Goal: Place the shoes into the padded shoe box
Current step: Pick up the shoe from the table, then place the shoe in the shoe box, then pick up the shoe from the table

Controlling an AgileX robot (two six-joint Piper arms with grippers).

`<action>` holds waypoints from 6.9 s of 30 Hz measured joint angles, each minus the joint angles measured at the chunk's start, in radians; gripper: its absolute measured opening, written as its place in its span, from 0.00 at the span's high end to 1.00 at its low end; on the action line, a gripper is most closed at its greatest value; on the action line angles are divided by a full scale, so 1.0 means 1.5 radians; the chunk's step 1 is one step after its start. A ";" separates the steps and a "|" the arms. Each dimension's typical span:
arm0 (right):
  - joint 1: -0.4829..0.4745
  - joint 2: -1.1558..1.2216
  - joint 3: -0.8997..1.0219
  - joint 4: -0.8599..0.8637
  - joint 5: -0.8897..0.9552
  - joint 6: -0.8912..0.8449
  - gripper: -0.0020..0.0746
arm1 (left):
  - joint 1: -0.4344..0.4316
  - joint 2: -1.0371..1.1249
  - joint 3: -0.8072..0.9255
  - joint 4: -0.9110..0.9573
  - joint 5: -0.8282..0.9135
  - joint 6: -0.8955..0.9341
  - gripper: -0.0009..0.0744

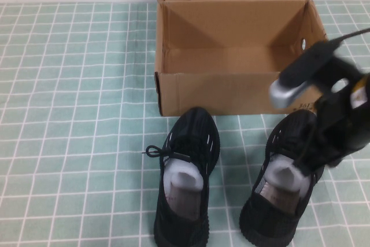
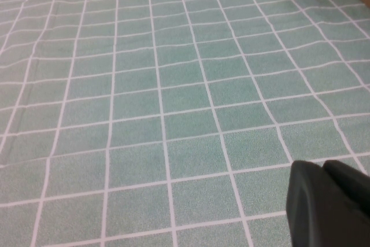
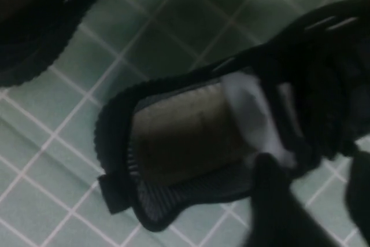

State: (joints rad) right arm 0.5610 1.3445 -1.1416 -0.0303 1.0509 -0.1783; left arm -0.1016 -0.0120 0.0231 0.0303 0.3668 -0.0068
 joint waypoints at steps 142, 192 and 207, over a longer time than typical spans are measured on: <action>-0.195 0.034 -0.500 0.269 -0.254 -0.146 0.98 | 0.000 0.000 0.000 -0.011 0.000 0.000 0.99; -0.195 -0.747 0.585 0.047 -0.471 0.050 0.98 | 0.000 0.000 0.004 -0.133 -0.359 0.005 0.99; -0.196 -0.747 0.585 0.047 -0.473 0.051 0.98 | 0.000 -0.001 -0.083 -0.118 -0.695 -0.211 0.99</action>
State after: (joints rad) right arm 0.2676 0.2238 -0.2646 0.0399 0.3420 -0.1016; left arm -0.1016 -0.0140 -0.1013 -0.1471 -0.6760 -0.3235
